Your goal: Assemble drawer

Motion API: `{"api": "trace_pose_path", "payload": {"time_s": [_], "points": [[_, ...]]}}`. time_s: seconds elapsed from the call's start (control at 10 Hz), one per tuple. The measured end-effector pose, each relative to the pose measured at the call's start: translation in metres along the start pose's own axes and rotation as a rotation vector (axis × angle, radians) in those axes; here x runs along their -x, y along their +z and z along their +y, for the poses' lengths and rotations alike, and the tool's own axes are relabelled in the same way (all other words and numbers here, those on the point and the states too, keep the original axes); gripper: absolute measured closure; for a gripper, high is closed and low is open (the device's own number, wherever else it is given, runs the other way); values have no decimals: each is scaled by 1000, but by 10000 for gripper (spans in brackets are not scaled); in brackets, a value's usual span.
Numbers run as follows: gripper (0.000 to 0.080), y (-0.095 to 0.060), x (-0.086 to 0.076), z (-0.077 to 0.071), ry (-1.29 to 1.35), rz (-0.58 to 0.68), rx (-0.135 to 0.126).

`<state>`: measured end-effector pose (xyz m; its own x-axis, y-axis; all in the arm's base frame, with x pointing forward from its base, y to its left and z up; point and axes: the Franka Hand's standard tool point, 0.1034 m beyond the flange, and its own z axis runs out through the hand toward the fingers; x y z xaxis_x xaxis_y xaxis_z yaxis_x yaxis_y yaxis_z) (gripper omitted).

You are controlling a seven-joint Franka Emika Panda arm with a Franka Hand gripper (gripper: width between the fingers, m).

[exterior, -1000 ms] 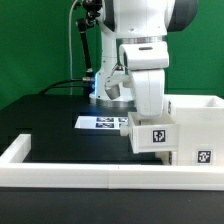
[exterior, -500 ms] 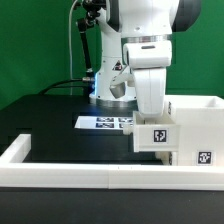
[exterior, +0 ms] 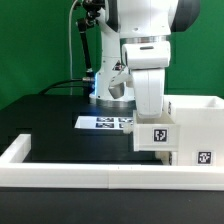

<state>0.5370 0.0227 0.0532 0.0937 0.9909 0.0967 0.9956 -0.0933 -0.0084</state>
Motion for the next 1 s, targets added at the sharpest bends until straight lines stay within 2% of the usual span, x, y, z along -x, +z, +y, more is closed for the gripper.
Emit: {"api": "trace_pose_path", "payload": {"time_s": [0.1,0.2,0.3,0.5,0.8,1.0], "points": [[234,0,0,0,0,0,0],[234,0,1,0,1,0,0],[168,-1,1,1,1,-1,2],[155,-7,2,5,1,-4,8],[151,-36,5,23,-2,-28,-5],[151,-49,18,34,-35,-37,-10]]}}
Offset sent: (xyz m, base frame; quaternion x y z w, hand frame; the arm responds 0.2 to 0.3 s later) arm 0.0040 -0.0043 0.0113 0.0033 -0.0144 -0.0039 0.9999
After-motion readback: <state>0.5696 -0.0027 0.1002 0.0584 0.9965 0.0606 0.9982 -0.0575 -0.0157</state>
